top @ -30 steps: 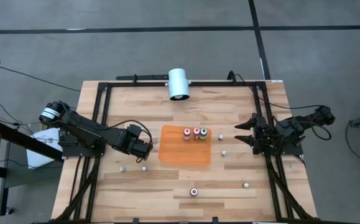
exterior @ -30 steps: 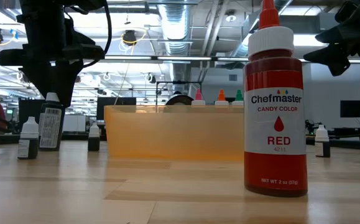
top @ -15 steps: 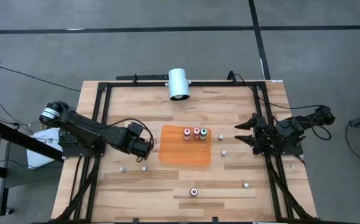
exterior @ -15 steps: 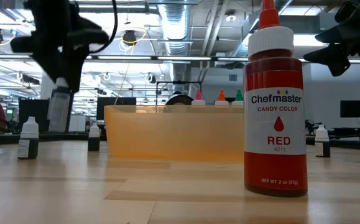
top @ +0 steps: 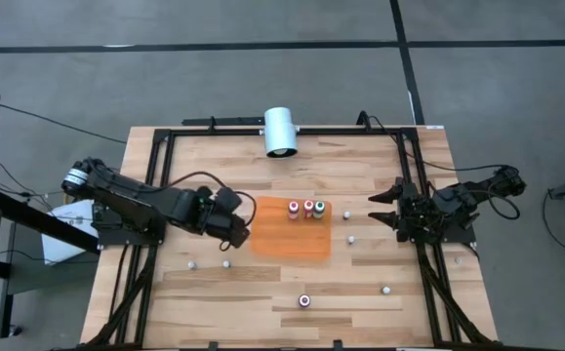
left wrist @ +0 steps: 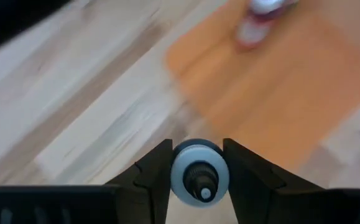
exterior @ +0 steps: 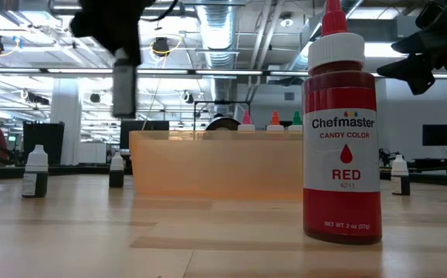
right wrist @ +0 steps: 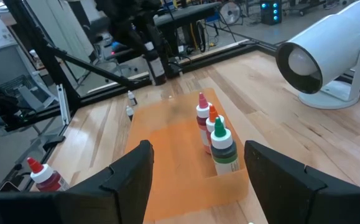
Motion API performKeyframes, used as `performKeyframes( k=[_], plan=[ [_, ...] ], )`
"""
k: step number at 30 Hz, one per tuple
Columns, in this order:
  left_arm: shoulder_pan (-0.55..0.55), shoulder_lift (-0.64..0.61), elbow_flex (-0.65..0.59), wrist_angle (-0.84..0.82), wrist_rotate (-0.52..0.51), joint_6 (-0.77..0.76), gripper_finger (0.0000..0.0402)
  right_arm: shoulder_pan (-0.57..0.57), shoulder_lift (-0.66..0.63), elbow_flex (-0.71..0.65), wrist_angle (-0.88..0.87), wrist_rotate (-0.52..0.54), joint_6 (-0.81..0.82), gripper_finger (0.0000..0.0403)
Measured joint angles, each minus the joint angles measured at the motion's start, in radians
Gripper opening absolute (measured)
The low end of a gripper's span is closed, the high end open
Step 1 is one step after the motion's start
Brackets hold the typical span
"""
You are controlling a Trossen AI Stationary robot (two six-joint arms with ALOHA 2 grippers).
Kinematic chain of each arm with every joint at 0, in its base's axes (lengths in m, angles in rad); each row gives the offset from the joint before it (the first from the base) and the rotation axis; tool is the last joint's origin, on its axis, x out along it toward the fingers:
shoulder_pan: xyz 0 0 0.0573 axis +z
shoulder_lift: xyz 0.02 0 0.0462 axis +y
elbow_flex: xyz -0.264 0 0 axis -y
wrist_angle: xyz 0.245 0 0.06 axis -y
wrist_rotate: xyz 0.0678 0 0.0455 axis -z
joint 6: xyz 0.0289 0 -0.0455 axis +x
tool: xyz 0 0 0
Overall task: Pick & Place food coloring
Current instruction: Put the large black food coloring into the orange bin
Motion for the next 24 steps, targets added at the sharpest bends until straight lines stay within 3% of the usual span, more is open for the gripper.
performKeyframes(
  k=[7, 24],
  plan=[
    [0.026, 0.000, 0.009, 0.222, 0.045, 0.162, 0.0123, 0.000, 0.000, 0.000, 0.000, 0.000, -0.001, 0.0240],
    [0.119, 0.028, 0.002, 0.401, 0.057, 0.219, 0.0123, 0.000, 0.000, 0.000, 0.000, 0.000, -0.001, 0.0240]
  ],
)
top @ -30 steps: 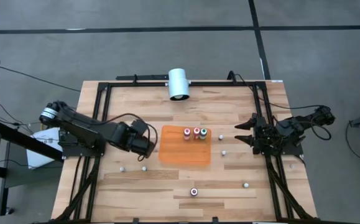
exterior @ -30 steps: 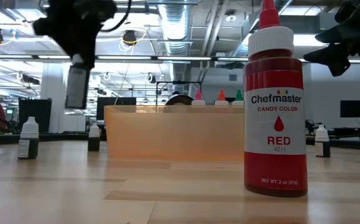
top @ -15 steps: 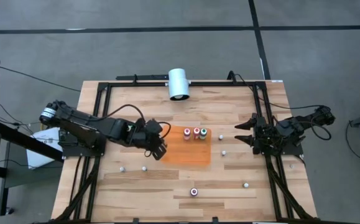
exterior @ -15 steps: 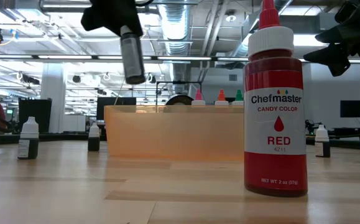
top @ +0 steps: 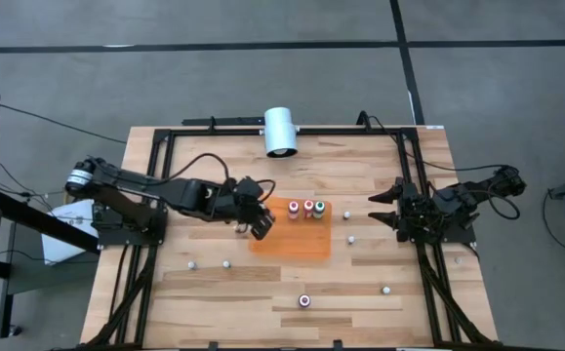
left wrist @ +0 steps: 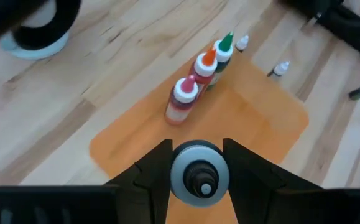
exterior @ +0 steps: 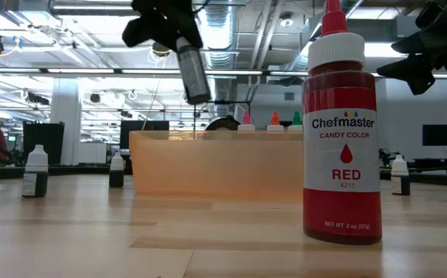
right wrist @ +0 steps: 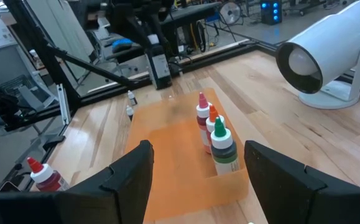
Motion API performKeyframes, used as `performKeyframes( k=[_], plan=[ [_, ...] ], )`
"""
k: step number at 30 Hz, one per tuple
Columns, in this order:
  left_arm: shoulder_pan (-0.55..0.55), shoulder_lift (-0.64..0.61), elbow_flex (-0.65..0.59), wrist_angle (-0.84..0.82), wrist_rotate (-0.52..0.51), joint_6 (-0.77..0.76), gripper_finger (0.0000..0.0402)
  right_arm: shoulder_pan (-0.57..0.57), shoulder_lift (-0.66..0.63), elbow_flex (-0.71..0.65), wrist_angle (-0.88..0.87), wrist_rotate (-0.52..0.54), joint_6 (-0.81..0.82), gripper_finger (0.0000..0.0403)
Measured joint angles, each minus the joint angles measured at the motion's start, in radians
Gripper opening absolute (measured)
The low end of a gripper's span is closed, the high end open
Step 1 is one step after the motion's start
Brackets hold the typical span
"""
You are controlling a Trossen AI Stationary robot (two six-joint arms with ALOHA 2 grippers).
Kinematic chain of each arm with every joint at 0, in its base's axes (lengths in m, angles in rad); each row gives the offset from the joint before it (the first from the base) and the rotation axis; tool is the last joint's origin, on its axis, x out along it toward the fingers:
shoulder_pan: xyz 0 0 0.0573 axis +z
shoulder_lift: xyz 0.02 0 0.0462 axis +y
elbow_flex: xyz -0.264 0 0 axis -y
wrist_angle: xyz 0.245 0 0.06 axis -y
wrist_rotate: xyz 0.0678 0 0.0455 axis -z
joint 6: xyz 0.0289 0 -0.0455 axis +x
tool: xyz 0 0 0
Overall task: Pick & Place food coloring
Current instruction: Put the large black food coloring into the orange bin
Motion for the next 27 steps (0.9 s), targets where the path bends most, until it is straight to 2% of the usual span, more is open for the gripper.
performKeyframes(
  k=[7, 13, 18, 27],
  plan=[
    [0.032, 0.142, 0.044, 0.006, 0.021, 0.023, 0.0123, 0.000, 0.002, -0.001, 0.007, -0.001, 0.007, 0.0240],
    [0.066, 0.253, 0.130, -0.002, 0.021, 0.082, 0.0123, 0.000, 0.002, 0.000, 0.015, 0.000, 0.007, 0.0240],
    [0.083, 0.307, 0.180, -0.002, 0.031, 0.128, 0.0123, 0.000, 0.002, 0.000, 0.020, 0.000, 0.008, 0.0240],
    [0.094, 0.385, 0.182, 0.008, 0.035, 0.129, 0.0123, 0.000, 0.002, 0.000, 0.021, 0.000, 0.008, 0.0240]
  ],
)
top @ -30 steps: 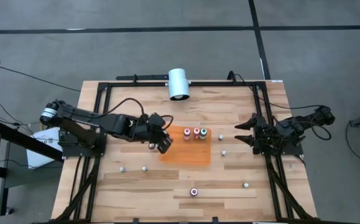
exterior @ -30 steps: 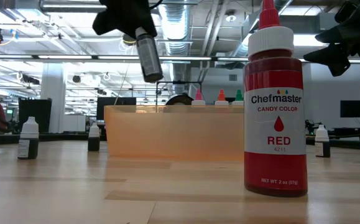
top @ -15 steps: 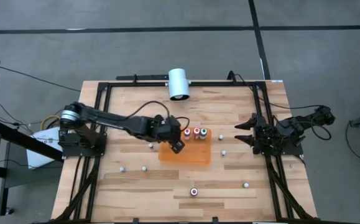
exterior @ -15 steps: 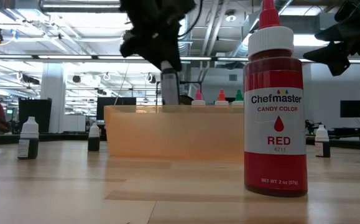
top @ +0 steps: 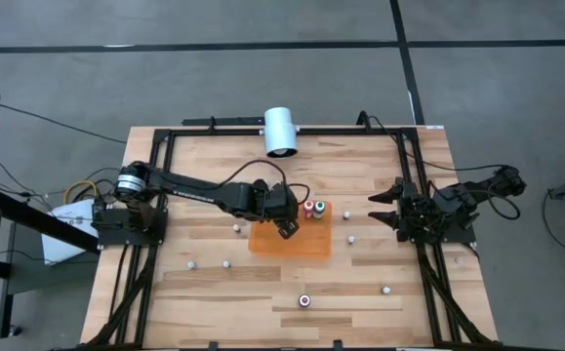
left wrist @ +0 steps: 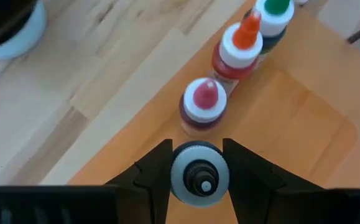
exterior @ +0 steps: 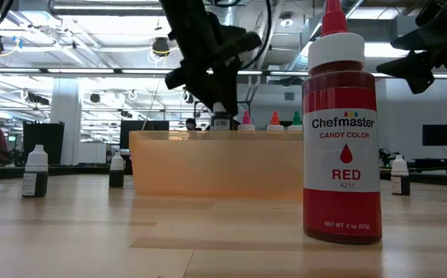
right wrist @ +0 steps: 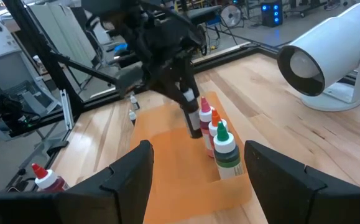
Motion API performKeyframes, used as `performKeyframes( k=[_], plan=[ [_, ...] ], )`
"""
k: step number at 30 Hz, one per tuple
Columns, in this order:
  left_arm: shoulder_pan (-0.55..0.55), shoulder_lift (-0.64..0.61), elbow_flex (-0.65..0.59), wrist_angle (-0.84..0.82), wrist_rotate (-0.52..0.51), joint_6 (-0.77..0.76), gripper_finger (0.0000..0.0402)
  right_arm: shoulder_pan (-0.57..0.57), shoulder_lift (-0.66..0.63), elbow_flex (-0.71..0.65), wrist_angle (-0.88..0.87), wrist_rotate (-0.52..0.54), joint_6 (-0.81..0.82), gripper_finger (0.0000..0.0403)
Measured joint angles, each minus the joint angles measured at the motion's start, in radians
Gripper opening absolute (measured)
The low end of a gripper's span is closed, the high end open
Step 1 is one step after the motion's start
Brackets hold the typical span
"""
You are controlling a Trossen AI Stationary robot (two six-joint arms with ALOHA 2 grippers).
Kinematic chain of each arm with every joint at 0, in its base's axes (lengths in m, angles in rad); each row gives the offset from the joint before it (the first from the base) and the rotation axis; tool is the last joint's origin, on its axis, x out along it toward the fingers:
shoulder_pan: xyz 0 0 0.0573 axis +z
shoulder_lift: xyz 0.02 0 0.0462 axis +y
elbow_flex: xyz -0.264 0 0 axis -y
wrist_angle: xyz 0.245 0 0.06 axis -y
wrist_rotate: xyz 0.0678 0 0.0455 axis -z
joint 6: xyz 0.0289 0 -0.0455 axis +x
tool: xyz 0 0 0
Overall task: Pick & Place food coloring
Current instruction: Put the large black food coloring into the orange bin
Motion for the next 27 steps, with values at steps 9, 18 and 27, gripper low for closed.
performKeyframes(
  k=[9, 18, 27],
  plan=[
    [0.001, 0.048, 0.000, 0.029, -0.021, 0.000, 0.0123, 0.000, 0.000, 0.000, 0.000, 0.000, 0.000, 0.0240],
    [0.010, 0.048, 0.000, 0.029, -0.075, 0.005, 0.0123, 0.000, 0.000, 0.000, -0.001, 0.000, 0.000, 0.0240],
    [0.017, 0.048, -0.008, 0.028, -0.095, 0.009, 0.0123, 0.000, 0.000, 0.000, -0.002, 0.000, 0.000, 0.0240]
  ],
)
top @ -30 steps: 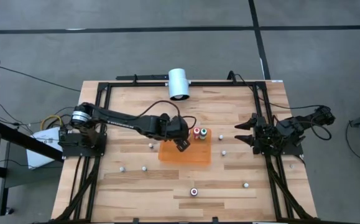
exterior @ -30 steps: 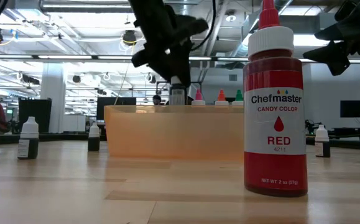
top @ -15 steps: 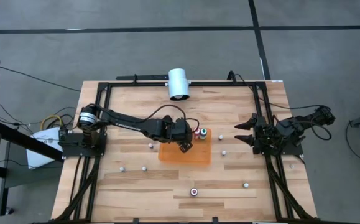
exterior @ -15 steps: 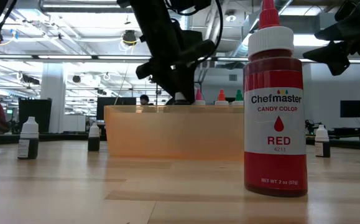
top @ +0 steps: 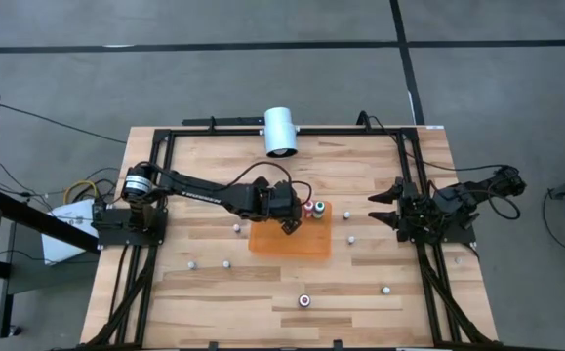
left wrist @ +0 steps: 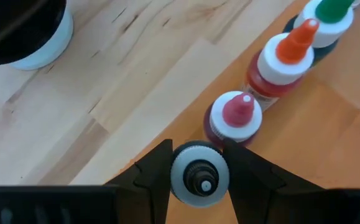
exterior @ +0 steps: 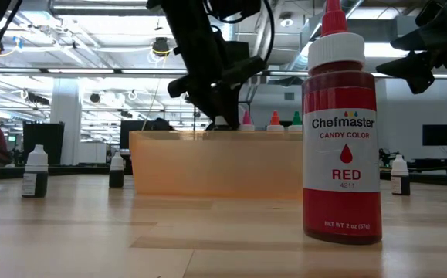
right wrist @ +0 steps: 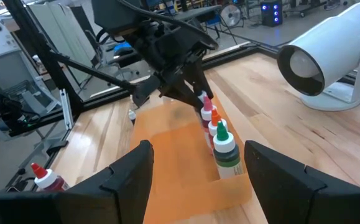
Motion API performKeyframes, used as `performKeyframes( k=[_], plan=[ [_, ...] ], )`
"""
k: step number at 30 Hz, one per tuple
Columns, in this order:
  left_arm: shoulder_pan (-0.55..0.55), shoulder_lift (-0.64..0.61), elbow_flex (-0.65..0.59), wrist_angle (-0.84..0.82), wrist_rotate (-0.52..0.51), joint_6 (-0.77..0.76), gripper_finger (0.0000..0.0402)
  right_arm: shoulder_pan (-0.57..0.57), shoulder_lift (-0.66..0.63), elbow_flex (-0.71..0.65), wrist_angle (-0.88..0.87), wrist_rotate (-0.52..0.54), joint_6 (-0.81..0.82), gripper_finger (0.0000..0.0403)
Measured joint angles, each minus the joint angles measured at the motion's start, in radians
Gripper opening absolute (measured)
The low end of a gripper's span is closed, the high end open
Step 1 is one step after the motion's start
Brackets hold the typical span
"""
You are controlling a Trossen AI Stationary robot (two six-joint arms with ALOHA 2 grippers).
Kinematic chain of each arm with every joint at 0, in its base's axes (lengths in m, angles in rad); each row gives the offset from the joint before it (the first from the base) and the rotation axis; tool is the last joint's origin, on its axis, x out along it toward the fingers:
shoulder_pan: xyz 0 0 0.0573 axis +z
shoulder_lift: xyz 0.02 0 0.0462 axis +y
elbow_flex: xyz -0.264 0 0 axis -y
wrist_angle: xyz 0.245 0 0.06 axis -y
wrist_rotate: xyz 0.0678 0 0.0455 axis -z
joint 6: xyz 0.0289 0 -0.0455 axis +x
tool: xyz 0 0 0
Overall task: Pick & Place food coloring
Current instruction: Put the large black food coloring into the orange bin
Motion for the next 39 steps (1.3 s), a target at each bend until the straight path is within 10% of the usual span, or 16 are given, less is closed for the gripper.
performKeyframes(
  k=[39],
  plan=[
    [0.003, -0.001, -0.037, 0.031, 0.019, -0.032, 0.0130, 0.000, 0.000, 0.001, 0.001, 0.000, 0.000, 0.0240]
  ],
)
